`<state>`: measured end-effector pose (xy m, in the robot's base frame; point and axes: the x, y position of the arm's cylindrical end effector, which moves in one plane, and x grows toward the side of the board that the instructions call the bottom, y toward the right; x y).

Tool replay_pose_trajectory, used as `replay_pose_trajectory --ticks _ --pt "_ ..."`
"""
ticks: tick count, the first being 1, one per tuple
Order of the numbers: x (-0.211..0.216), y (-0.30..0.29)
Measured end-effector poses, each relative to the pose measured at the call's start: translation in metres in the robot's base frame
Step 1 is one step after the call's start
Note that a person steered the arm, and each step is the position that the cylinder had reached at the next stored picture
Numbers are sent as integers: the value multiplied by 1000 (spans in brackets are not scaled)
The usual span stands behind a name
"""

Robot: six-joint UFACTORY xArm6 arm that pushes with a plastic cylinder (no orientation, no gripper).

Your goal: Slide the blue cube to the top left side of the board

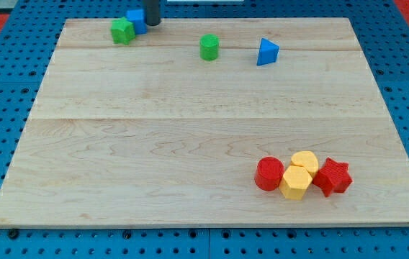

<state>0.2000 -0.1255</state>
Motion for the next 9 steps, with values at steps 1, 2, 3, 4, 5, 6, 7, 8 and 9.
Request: replay_pose_trajectory --ticks 1,2,3,4,5,6,7,8,9 --pt "6 -45" --pt "8 -79" --pt "2 -65" --pt "-9 -57" --pt "-8 -63" --pt "-8 -84" --pt "-8 -91" --pt "-5 -91" --pt "12 -91"
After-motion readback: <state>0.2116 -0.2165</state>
